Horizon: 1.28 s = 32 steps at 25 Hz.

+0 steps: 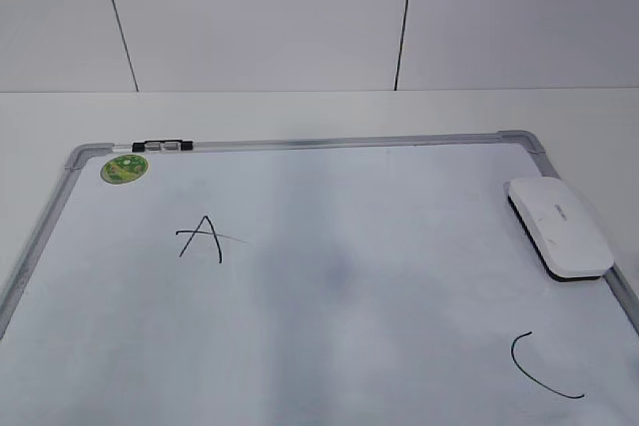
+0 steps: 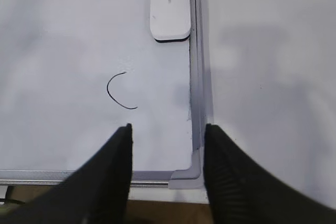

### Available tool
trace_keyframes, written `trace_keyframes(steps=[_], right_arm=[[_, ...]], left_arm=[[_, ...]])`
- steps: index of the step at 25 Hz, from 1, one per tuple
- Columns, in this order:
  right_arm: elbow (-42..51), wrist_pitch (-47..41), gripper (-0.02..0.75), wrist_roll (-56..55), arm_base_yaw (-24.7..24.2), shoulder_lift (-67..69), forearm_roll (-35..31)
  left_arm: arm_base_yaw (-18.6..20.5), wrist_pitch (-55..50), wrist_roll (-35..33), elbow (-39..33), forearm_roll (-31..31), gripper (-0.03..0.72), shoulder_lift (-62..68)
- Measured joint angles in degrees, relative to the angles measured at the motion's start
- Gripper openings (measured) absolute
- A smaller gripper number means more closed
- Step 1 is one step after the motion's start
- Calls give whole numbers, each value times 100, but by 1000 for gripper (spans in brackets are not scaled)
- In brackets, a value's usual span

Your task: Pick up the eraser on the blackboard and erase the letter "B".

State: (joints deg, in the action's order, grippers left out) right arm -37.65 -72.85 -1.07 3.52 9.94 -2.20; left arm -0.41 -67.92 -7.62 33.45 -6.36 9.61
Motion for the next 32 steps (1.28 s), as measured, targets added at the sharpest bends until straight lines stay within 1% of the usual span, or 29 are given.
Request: trace_keyframes(steps=[4, 6, 12, 18, 21, 27, 32], right_arm=[[182, 0, 230, 63, 0, 0, 33], [278, 29, 213, 208, 0, 0, 57], [724, 287, 208, 311, 0, -92, 69], [925, 581, 205, 334, 0, -868, 95], [967, 608, 205, 334, 0, -1086, 154], [967, 621, 204, 334, 0, -1086, 290], [967, 621, 204, 334, 0, -1086, 299]], left_arm=[[0, 20, -7, -157, 0, 234, -544], [0, 42, -21, -157, -11, 234, -804], [0, 78, -21, -166, -11, 234, -900], [0, 88, -21, -170, -11, 234, -900], [0, 88, -21, -170, -11, 234, -900], [-11, 122, -21, -180, 23, 234, -900], [134, 356, -21, -335, -150, 234, -900]])
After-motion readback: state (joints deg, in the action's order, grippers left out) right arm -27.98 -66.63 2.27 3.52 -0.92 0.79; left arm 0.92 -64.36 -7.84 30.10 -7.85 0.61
